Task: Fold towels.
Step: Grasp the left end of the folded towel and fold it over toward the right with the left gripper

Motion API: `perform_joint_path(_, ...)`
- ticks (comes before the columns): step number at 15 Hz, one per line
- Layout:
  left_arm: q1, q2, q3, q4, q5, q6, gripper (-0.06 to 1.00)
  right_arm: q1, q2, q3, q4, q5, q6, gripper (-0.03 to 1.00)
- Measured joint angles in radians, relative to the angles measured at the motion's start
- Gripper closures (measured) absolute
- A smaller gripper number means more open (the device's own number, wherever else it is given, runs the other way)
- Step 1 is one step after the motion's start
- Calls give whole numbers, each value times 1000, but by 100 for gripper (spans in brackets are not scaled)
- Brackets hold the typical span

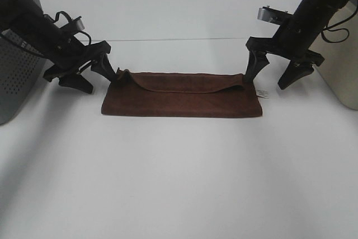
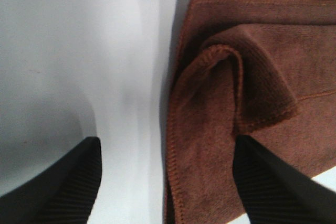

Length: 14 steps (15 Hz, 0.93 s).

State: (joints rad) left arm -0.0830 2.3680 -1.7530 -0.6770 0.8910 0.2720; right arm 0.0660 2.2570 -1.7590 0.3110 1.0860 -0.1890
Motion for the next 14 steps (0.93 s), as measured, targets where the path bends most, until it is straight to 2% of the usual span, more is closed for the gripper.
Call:
perform_joint_path(4, -43, 39, -1, -132, -40, 71, 27, 0, 0, 0, -2, -22, 0, 17)
perform_joint_path(5, -61, 44, -2, -144, -48, 82, 29, 0, 0, 0, -4, -29, 0, 17)
perform_joint_path(6, -72, 47, -2, -145, -58, 85, 35, 0, 0, 0, -4, -33, 0, 17)
perform_joint_path(7, -80, 50, -2, -144, -59, 85, 45, 0, 0, 0, -4, -34, 0, 17)
perform_joint_path(9, -75, 52, -3, -123, -59, 56, 77, 0, 0, 0, -4, -37, 0, 17)
perform_joint_path(10, -67, 52, -3, -94, -59, 38, 90, 0, 0, 0, -4, -40, 0, 17)
perform_joint_path(11, -58, 48, -3, -60, -59, 21, 93, 0, 0, 0, -4, -42, 0, 17)
perform_joint_path(14, -28, -9, -3, 30, -76, -22, 93, 0, 0, 0, -4, -43, 0, 17)
